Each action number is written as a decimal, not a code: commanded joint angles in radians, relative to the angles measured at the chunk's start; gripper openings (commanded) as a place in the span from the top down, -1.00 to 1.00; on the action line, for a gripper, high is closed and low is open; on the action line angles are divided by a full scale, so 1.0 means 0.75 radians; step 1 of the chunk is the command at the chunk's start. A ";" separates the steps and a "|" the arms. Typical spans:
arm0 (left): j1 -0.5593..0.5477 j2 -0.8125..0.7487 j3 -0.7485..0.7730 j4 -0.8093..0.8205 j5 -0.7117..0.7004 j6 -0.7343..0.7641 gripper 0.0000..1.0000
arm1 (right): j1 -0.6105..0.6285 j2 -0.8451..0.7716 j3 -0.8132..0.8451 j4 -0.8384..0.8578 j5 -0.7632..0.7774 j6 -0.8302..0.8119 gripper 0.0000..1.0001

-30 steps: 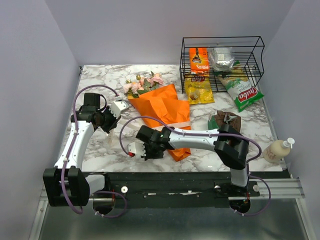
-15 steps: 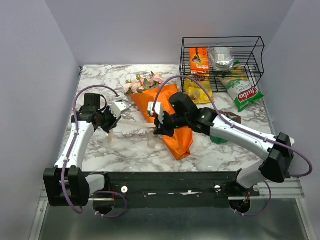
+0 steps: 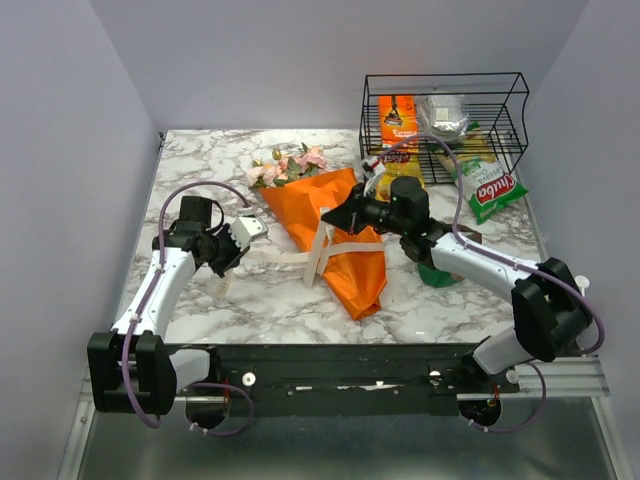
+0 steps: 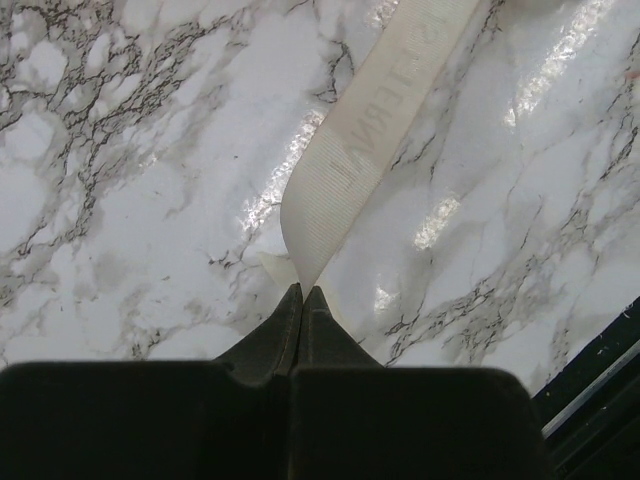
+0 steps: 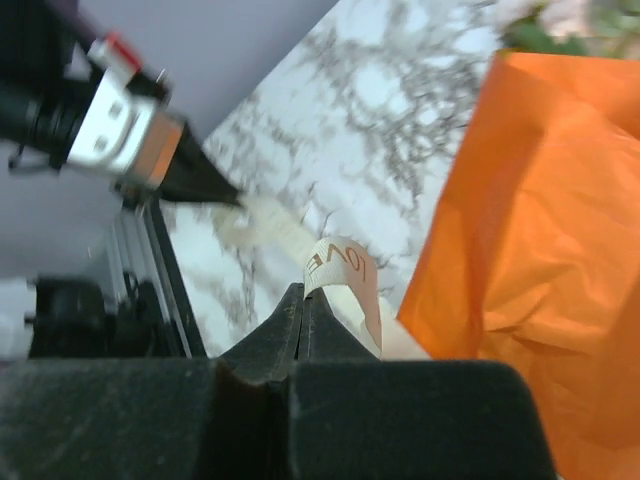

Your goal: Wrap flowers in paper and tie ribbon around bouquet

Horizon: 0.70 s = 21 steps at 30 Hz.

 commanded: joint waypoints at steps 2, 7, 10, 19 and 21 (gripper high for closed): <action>-0.044 -0.038 -0.062 -0.023 -0.046 0.073 1.00 | -0.056 0.021 -0.163 0.545 0.383 0.538 0.99; -0.116 0.013 -0.084 -0.061 -0.074 0.167 0.25 | -0.056 0.076 -0.106 0.500 0.335 0.523 0.99; -0.116 0.046 0.024 -0.102 0.058 0.130 -0.17 | -0.050 0.076 -0.082 0.457 0.249 0.474 0.99; -0.145 0.173 0.413 -0.127 0.339 -0.162 -0.36 | 0.073 0.072 0.165 0.377 0.026 0.195 0.99; -0.159 0.181 0.462 -0.125 0.390 -0.197 -0.37 | 0.093 0.093 0.241 0.365 -0.013 0.169 0.99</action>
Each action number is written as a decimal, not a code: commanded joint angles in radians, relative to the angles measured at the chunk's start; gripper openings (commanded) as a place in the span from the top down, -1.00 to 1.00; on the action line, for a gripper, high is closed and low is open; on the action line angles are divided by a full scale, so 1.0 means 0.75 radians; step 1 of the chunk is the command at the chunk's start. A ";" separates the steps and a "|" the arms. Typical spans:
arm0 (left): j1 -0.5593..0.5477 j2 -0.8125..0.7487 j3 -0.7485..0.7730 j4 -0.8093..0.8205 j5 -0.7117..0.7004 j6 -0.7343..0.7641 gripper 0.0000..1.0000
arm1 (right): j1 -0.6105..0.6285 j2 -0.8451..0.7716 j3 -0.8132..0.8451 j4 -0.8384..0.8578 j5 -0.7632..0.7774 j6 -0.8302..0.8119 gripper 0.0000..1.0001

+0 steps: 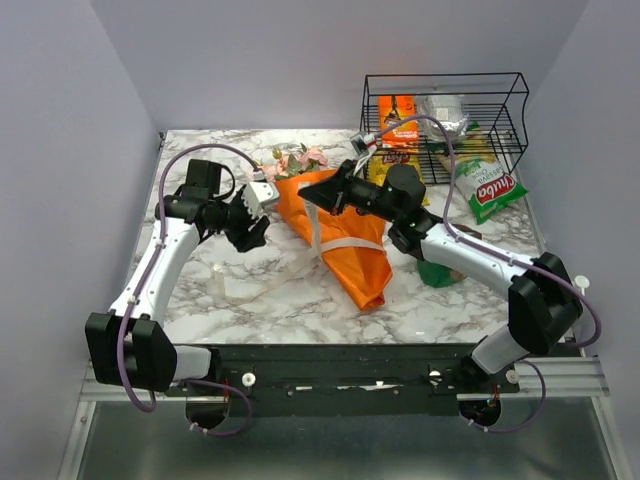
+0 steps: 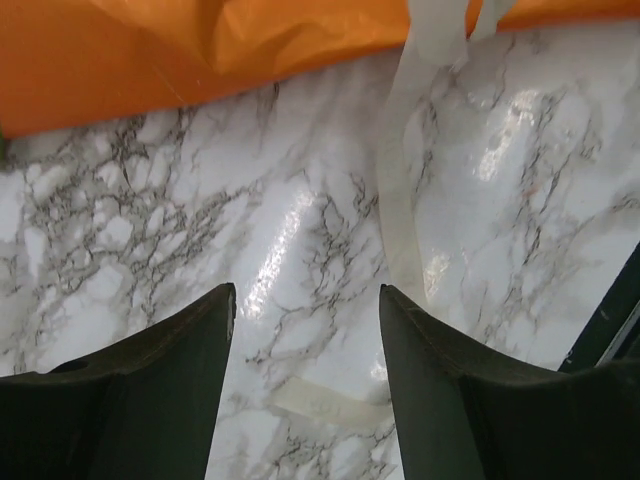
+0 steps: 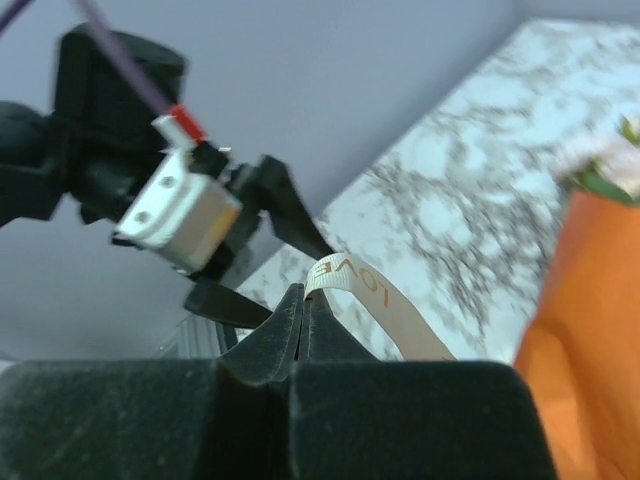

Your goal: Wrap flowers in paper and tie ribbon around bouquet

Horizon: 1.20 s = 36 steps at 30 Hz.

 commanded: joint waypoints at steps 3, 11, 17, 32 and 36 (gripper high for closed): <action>-0.034 0.025 0.092 -0.010 0.225 -0.157 -0.38 | 0.073 0.061 0.217 0.003 -0.173 -0.120 0.99; -0.034 -0.003 0.027 0.026 0.201 -0.157 -0.41 | 0.096 0.120 0.364 0.001 -0.179 -0.063 0.99; -0.038 0.001 -0.039 0.065 0.122 -0.155 -0.40 | 0.087 0.065 0.497 -0.156 -0.059 -0.147 0.99; -0.272 0.148 -0.442 0.436 -0.404 0.105 -0.78 | 0.020 -0.021 0.266 -0.385 0.189 -0.238 0.99; -0.298 0.209 -0.493 0.483 -0.462 0.152 -0.82 | 0.020 -0.045 0.326 -0.547 0.291 -0.406 0.99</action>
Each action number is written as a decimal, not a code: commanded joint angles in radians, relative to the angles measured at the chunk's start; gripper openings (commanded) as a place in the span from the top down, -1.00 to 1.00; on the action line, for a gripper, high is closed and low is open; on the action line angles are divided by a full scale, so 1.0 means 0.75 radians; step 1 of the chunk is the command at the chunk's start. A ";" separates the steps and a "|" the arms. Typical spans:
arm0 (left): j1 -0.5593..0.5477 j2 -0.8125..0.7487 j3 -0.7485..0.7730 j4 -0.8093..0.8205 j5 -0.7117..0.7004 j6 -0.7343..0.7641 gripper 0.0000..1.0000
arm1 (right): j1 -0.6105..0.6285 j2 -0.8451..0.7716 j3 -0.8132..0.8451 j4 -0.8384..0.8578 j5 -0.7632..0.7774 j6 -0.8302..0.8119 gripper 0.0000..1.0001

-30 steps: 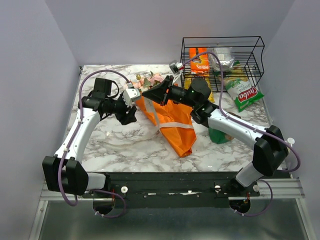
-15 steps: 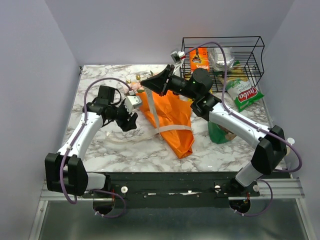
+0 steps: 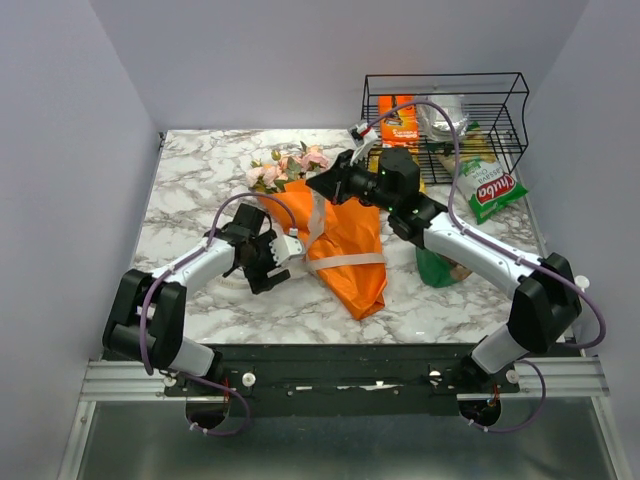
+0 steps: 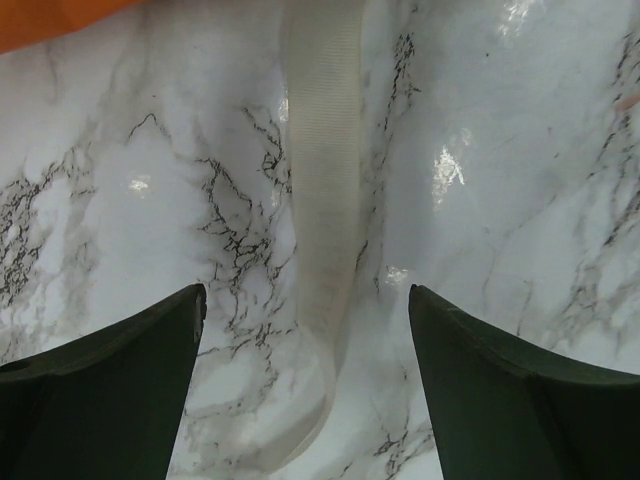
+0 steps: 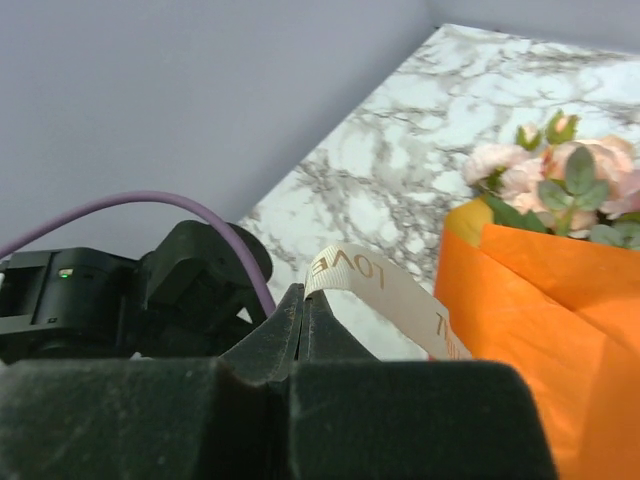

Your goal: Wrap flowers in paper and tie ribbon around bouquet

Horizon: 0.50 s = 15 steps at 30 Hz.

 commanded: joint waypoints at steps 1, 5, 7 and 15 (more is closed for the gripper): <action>-0.032 0.047 -0.049 0.098 -0.123 0.111 -0.80 | -0.005 -0.073 0.079 -0.204 0.168 -0.232 0.99; -0.038 0.053 -0.082 0.104 -0.104 0.107 -0.57 | -0.005 -0.104 0.126 -0.351 0.294 -0.361 0.99; -0.036 0.030 -0.066 0.063 -0.055 0.102 -0.53 | -0.005 -0.100 0.167 -0.429 0.360 -0.386 0.99; -0.044 -0.041 0.257 -0.121 0.300 -0.100 -0.51 | -0.025 -0.012 0.110 -0.714 0.638 -0.284 0.99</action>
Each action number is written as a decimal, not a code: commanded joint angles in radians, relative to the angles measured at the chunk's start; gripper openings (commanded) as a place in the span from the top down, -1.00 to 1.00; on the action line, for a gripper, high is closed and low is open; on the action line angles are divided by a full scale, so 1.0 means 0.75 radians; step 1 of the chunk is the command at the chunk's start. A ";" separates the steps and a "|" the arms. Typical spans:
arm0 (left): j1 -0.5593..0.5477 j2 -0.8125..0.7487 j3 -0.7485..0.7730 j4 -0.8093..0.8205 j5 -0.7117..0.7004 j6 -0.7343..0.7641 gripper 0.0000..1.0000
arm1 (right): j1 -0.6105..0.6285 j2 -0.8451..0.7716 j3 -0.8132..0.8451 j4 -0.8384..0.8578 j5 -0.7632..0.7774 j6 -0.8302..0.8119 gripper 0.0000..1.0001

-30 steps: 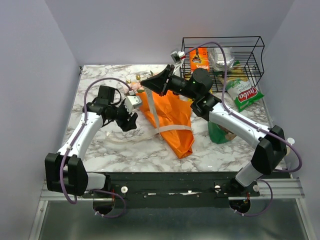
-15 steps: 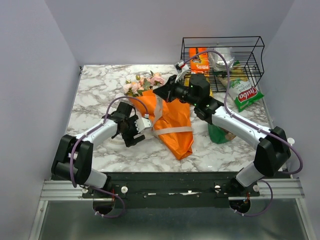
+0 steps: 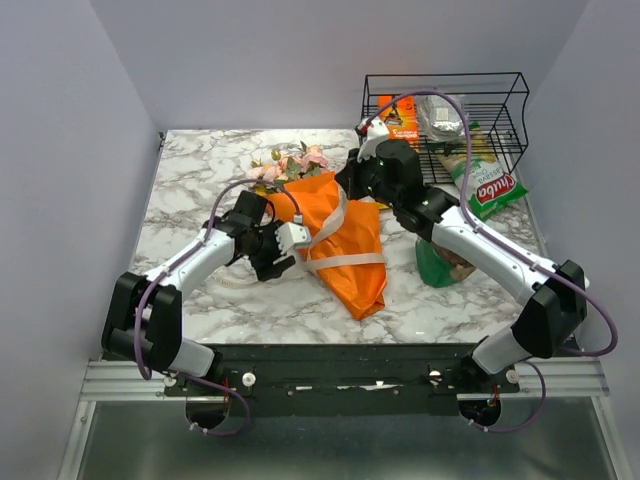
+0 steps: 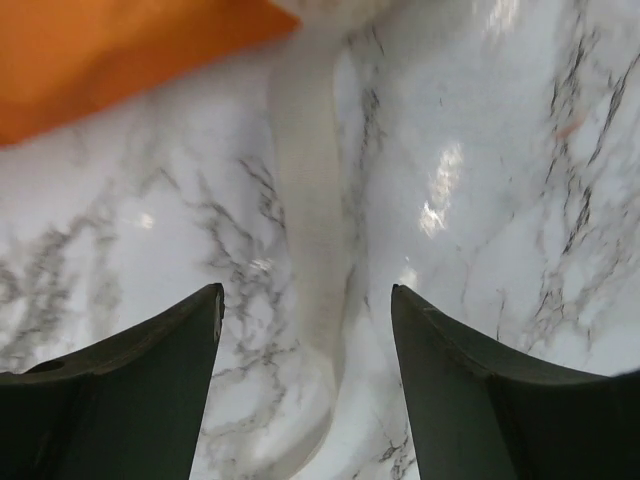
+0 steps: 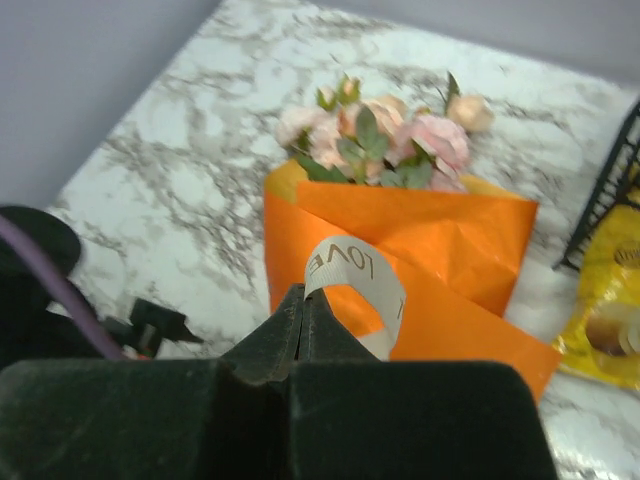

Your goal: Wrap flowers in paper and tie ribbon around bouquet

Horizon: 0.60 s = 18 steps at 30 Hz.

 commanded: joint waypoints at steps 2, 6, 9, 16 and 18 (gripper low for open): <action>-0.034 -0.040 0.339 -0.136 0.315 -0.156 -0.51 | -0.036 0.046 -0.126 -0.197 0.193 0.056 0.99; -0.149 0.025 0.482 -0.159 0.336 -0.176 -0.53 | -0.042 0.040 -0.218 -0.197 0.156 0.093 0.99; -0.271 0.107 0.541 -0.120 0.309 -0.184 -0.52 | -0.049 0.046 -0.274 -0.195 0.101 0.114 0.99; -0.411 0.303 0.568 0.066 0.293 -0.176 -0.53 | -0.169 0.054 -0.443 -0.093 -0.149 0.224 0.99; -0.427 0.346 0.586 0.095 0.271 -0.158 -0.56 | -0.181 0.071 -0.452 -0.060 -0.214 0.228 0.99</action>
